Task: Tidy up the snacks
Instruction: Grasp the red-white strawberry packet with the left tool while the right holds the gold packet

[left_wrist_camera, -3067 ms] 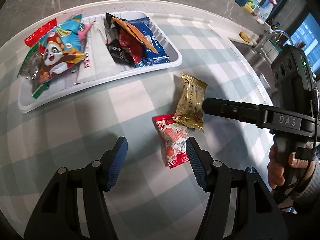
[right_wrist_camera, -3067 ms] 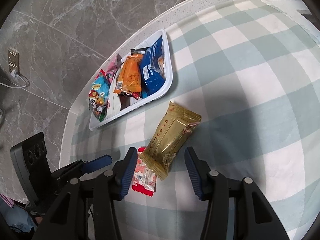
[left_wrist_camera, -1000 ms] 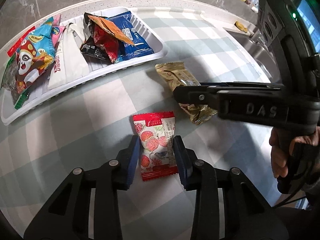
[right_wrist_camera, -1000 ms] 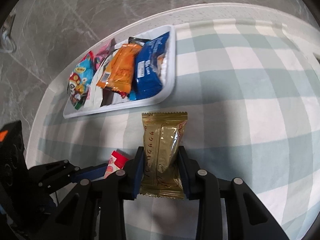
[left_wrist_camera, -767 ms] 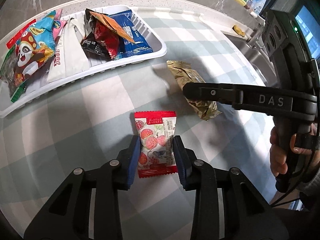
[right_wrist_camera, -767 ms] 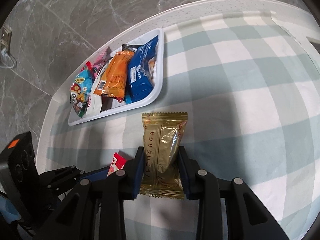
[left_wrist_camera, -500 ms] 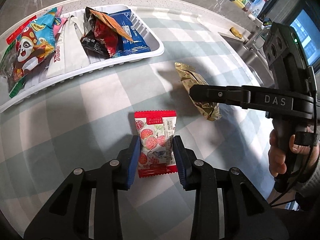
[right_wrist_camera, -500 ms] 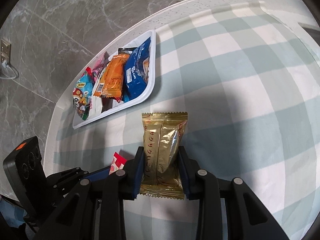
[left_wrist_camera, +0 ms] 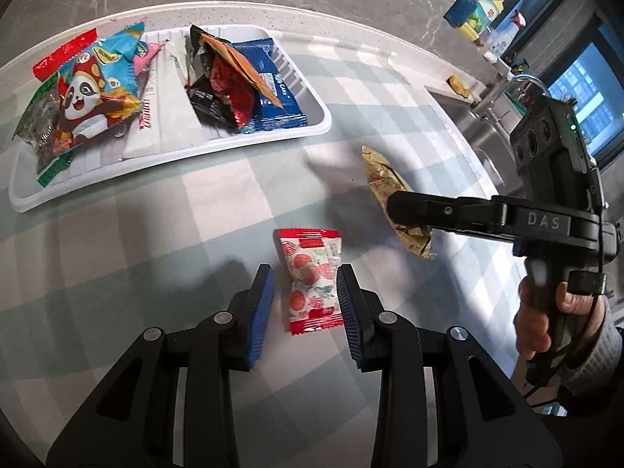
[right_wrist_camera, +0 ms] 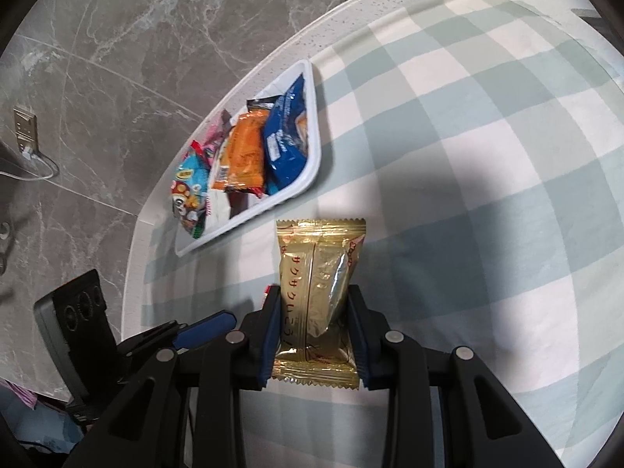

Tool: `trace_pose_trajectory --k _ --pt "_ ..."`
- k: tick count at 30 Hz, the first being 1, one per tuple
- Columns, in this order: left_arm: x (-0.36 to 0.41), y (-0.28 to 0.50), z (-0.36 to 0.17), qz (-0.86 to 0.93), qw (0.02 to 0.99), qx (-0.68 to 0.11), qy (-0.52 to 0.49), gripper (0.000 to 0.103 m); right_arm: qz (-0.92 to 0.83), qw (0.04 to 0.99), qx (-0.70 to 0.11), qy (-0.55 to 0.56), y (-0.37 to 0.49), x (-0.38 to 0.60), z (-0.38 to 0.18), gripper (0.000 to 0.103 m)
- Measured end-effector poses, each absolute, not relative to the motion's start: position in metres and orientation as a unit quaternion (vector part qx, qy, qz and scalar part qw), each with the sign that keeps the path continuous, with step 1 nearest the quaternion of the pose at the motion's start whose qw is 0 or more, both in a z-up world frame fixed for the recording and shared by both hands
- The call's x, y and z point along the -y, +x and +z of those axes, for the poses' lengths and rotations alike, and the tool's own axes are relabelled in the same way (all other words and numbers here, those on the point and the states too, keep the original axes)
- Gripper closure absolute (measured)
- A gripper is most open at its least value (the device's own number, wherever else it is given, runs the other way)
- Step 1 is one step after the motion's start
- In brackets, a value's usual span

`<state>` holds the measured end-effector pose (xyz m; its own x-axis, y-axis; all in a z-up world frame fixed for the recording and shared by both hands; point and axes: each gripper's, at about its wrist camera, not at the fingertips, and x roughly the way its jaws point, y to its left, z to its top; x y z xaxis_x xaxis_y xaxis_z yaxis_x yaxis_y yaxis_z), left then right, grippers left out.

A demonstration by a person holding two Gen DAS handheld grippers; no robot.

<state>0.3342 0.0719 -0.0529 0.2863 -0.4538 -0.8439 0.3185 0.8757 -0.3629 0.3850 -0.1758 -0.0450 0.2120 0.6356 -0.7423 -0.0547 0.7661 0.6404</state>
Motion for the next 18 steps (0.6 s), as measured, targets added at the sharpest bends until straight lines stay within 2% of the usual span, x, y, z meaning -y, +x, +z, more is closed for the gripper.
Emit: trace_pose_trajectory --k 7,8,10,18 --pt "-0.063 0.338 -0.062 -0.238 0.792 -0.559 -0.059 0.071 0.228 0.736 -0.590 0.240 0.383 0.174 -0.050 0.068" --pt "-0.061 0.338 -0.063 -0.237 0.792 -0.561 -0.054 0.069 0.226 0.737 -0.591 0.238 0.383 0.175 -0.051 0.068" --pt "-0.053 0.338 -0.067 -0.235 0.790 -0.565 -0.036 0.061 0.224 0.738 -0.593 0.231 0.382 0.174 -0.053 0.068" --pt "-0.027 0.336 -0.074 -0.225 0.793 -0.565 0.022 0.053 0.214 0.755 -0.598 0.162 0.380 0.163 -0.055 0.066"
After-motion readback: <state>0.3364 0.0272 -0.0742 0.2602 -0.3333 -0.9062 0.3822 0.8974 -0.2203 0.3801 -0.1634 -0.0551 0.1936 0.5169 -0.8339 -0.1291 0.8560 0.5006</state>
